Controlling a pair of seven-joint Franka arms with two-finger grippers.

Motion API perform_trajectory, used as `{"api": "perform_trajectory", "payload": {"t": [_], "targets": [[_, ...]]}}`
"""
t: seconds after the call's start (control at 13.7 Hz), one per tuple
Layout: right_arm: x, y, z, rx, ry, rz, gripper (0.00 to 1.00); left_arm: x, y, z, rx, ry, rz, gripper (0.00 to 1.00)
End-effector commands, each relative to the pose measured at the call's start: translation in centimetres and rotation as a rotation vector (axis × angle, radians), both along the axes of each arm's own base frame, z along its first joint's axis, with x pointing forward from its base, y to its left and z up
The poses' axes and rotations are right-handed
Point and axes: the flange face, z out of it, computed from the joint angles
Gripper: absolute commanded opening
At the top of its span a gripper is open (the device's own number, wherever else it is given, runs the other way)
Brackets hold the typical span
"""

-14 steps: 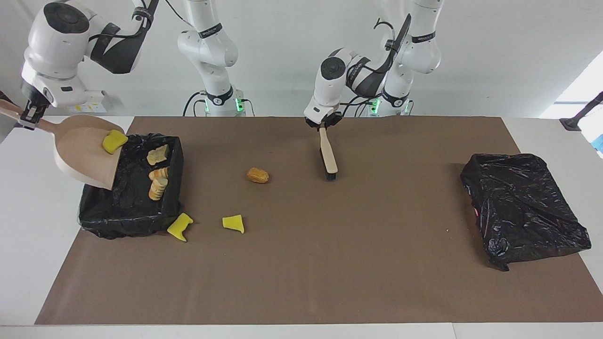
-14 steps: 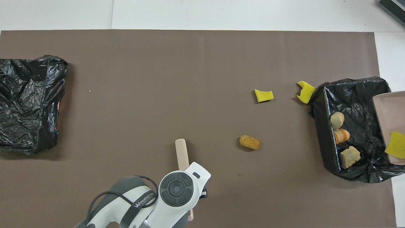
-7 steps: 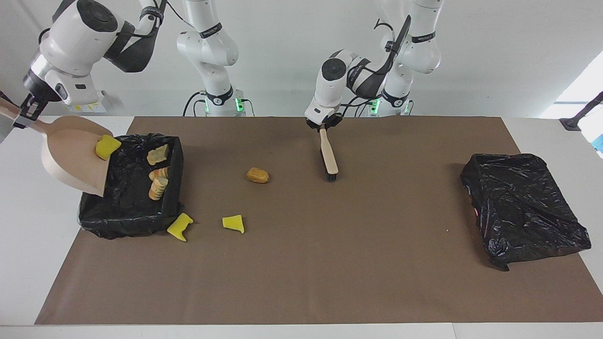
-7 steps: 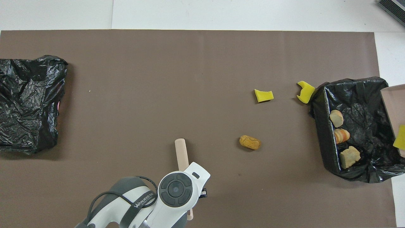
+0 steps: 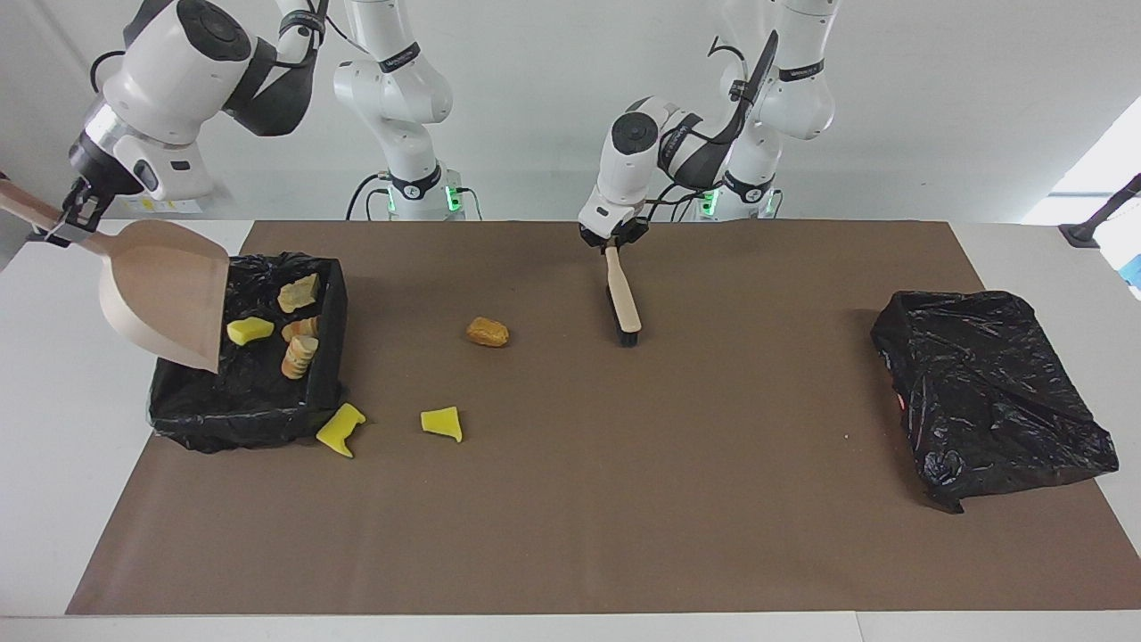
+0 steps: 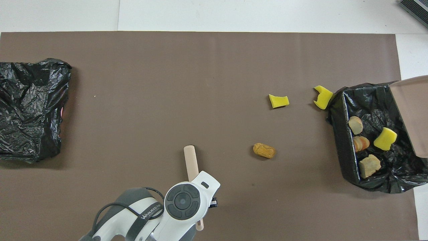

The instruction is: Sweep and dump trash in bin

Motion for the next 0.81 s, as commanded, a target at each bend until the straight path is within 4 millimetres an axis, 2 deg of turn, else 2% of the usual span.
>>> {"api": "perform_trajectory", "payload": {"t": [0.0, 0.15, 0.29, 0.51, 0.66, 0.73], "targets": [[0.4, -0.2, 0.5, 0.016, -0.025, -0.035, 0.00, 0.0, 0.5, -0.1, -0.003, -0.016, -0.011, 0.53], [0.5, 0.2, -0.1, 0.129, -0.030, -0.079, 0.00, 0.0, 0.5, -0.1, -0.003, -0.016, -0.011, 0.66], [0.2, 0.7, -1.3, 0.309, -0.057, -0.165, 0.00, 0.1, 0.5, 0.0, -0.003, -0.014, -0.009, 0.87], [-1.0, 2.2, -2.8, 0.521, -0.107, -0.382, 0.00, 1.6, 1.2, 0.5, -0.007, -0.016, 0.026, 1.00], [-1.3, 6.8, -3.4, 0.601, -0.148, -0.535, 0.00, 3.8, 2.0, 1.9, -0.021, -0.026, 0.069, 1.00], [-1.4, 9.3, -3.6, 0.635, -0.184, -0.605, 0.00, 4.3, 2.1, 2.3, -0.023, -0.030, 0.075, 1.00]]}}
